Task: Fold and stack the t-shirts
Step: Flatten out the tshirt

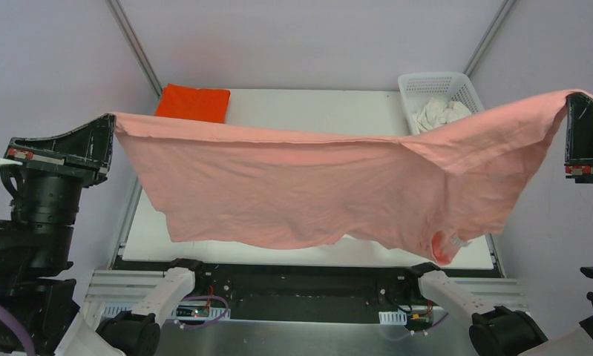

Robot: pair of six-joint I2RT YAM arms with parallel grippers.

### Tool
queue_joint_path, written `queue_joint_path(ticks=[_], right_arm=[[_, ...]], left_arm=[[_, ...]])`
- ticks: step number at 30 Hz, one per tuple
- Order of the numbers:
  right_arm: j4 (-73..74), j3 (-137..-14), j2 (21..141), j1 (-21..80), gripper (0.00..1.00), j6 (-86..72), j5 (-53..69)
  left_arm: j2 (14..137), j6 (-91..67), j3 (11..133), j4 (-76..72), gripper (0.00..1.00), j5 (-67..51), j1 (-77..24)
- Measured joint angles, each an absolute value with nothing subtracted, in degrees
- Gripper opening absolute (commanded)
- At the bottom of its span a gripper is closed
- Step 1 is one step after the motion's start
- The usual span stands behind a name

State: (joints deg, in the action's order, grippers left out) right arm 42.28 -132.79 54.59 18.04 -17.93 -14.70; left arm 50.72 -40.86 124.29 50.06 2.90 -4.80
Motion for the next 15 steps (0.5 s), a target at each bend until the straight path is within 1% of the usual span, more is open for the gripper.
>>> queue_joint_path(ticks=[3, 6, 9, 12, 15], right_arm=[[40.82, -131.07, 54.57, 18.04, 0.00, -15.84, -16.32], [38.15, -125.64, 54.85, 18.04, 0.00, -12.80, -20.03], [33.08, -116.99, 56.42, 18.06, 0.00, -8.93, -25.52], [26.41, -107.68, 60.75, 17.96, 0.00, -5.45, -29.50], [21.30, -99.33, 66.74, 16.16, 0.00, -4.40, -29.95]], left_arm=[[51.07, -40.86, 123.02, 50.39, 0.00, 2.68, -4.80], [53.17, -40.86, 120.31, 50.35, 0.00, 2.70, -4.80], [57.08, -40.75, 115.90, 49.74, 0.00, 3.31, -4.80], [62.52, -40.16, 108.47, 46.78, 0.00, 3.79, -4.80], [68.34, -39.51, 97.84, 41.63, 0.00, 4.60, -4.80]])
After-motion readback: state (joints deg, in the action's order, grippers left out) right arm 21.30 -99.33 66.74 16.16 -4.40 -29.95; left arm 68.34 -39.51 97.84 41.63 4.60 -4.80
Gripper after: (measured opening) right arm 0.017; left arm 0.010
